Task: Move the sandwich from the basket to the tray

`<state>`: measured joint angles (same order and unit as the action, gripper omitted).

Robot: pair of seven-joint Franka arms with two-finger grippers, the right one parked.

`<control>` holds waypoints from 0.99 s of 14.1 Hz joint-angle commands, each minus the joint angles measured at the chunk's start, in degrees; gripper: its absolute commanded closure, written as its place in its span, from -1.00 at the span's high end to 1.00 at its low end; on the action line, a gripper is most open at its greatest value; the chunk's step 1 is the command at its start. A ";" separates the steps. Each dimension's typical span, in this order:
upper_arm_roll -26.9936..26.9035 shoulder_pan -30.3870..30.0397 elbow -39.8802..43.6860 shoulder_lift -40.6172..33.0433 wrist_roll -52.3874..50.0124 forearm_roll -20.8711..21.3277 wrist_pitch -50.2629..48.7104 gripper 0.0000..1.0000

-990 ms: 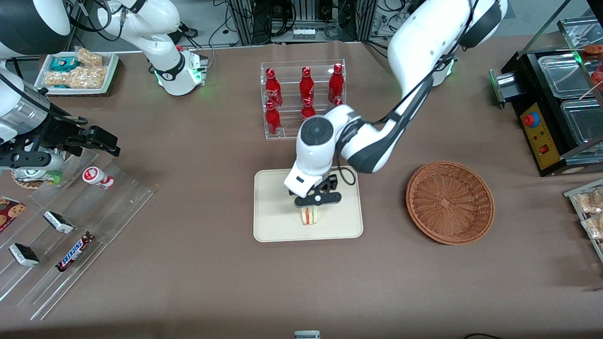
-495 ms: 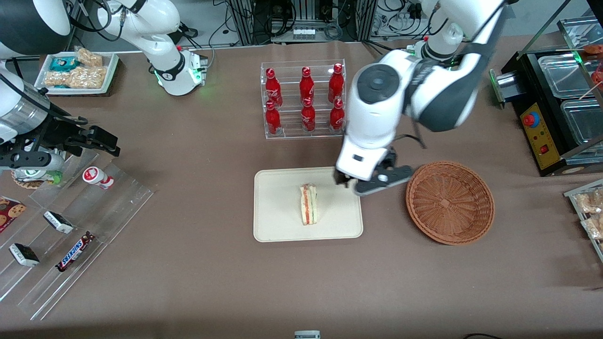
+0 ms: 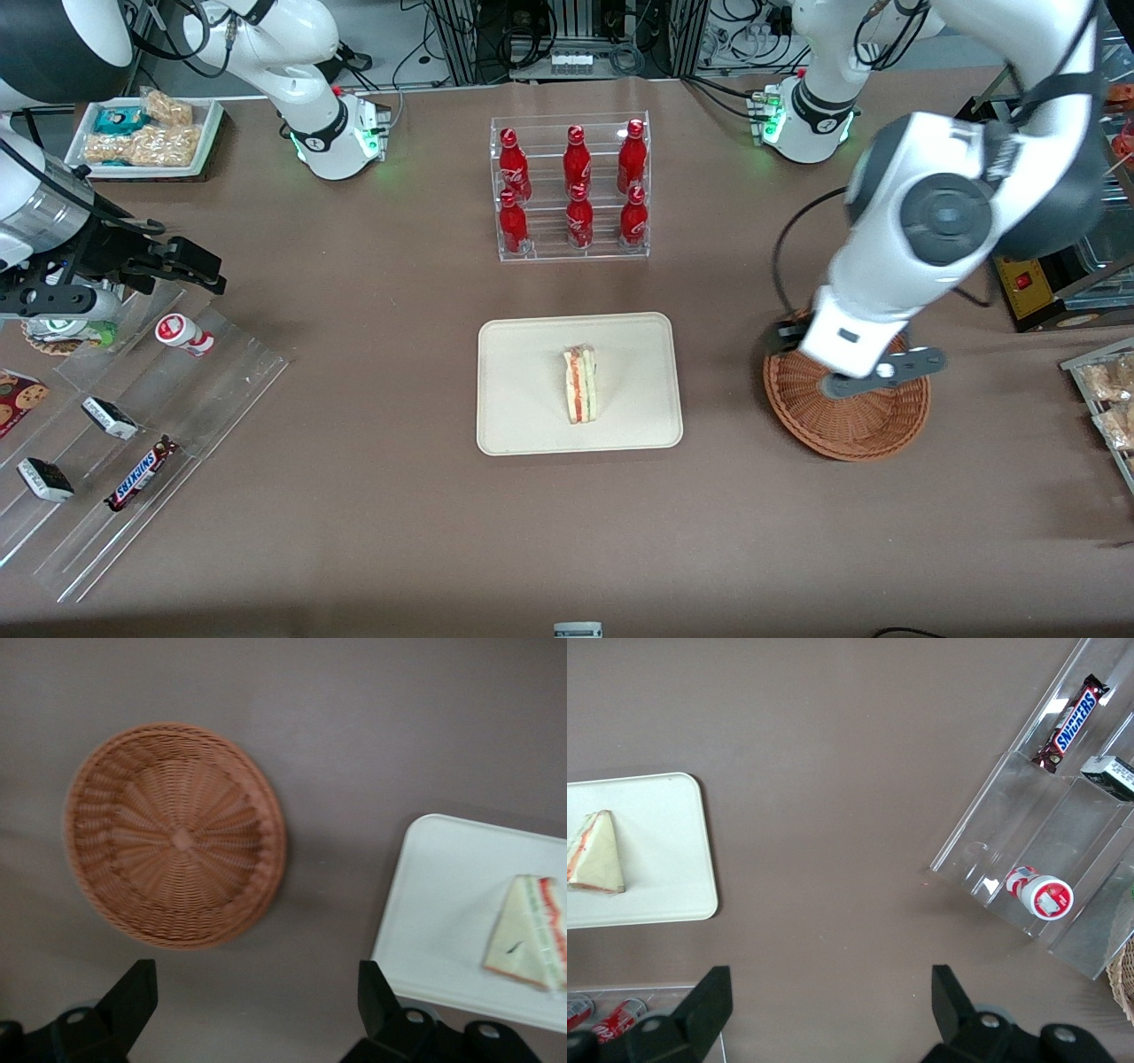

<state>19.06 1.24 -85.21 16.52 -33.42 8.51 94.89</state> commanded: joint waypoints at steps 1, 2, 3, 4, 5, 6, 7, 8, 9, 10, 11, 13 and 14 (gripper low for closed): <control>0.45 -3.95 -6.97 -6.92 6.15 -1.56 -1.19 1.00; 0.28 -5.01 -8.56 -8.59 8.35 -2.35 -1.19 1.00; -1.12 -5.10 -10.66 -10.96 11.33 -3.31 -1.19 1.00; -5.57 -3.45 -12.34 -12.90 14.06 -4.45 -1.19 1.00; -9.88 0.57 -13.22 -14.40 16.08 -5.77 -1.45 1.00; -15.05 4.09 -13.49 -15.46 17.84 -6.74 -2.33 1.00; -18.06 6.12 -13.23 -16.25 19.60 -7.79 -3.38 1.00; -20.01 6.93 -13.14 -17.39 21.97 -8.41 -4.35 1.00; -21.16 7.28 -12.88 -18.36 24.08 -8.68 -5.49 1.00; -21.78 7.64 -11.84 -18.71 26.10 -8.68 -6.89 1.00; -22.22 7.64 -10.35 -18.63 27.69 -8.77 -8.30 1.00; -23.36 7.73 -7.44 -18.54 30.85 -9.55 -10.41 1.00; -23.72 7.73 -6.65 -18.46 31.91 -9.91 -10.60 1.00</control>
<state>-2.83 7.66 -94.44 -2.13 -4.40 0.04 86.25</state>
